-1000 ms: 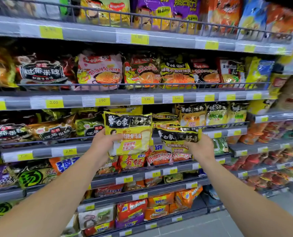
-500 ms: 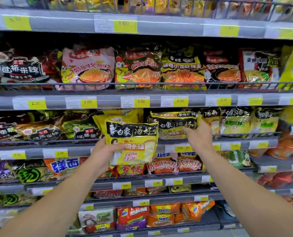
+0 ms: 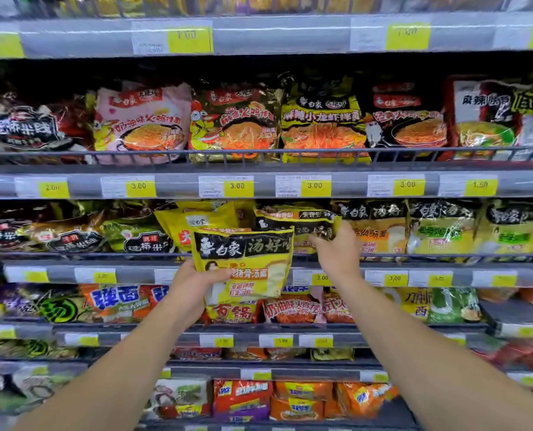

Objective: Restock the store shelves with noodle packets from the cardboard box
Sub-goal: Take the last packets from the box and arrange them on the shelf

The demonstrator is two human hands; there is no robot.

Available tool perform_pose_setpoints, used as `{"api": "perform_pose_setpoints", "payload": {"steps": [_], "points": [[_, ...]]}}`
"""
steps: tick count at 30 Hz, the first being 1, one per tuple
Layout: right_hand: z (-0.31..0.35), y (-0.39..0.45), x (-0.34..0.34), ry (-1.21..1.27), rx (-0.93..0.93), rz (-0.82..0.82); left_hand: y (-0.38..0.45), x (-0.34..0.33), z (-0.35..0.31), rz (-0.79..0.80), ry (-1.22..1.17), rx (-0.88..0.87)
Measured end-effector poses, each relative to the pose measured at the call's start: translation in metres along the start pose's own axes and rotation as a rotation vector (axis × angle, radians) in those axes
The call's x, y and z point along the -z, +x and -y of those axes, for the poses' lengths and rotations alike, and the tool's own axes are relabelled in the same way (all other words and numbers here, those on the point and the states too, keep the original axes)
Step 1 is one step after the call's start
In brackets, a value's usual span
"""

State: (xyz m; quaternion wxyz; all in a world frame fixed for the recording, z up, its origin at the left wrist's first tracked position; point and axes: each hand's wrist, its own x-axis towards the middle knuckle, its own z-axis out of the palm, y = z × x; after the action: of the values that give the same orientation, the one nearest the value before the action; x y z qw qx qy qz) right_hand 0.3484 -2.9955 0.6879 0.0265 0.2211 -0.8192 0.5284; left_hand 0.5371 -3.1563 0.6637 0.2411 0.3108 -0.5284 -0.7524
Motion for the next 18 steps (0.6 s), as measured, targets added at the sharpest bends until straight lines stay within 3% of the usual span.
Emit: {"api": "perform_pose_setpoints", "payload": {"steps": [8, 14, 18], "points": [[0.003, 0.020, -0.002, -0.560, 0.216, -0.002, 0.013, -0.013, -0.010, 0.002, -0.037, -0.055], [-0.003, 0.027, -0.002, -0.397, 0.090, 0.127, 0.023, -0.026, -0.015, 0.005, -0.030, -0.059], [-0.012, 0.022, 0.006, -0.099, -0.108, 0.279, 0.031, -0.038, -0.015, 0.004, -0.020, -0.071]]}}
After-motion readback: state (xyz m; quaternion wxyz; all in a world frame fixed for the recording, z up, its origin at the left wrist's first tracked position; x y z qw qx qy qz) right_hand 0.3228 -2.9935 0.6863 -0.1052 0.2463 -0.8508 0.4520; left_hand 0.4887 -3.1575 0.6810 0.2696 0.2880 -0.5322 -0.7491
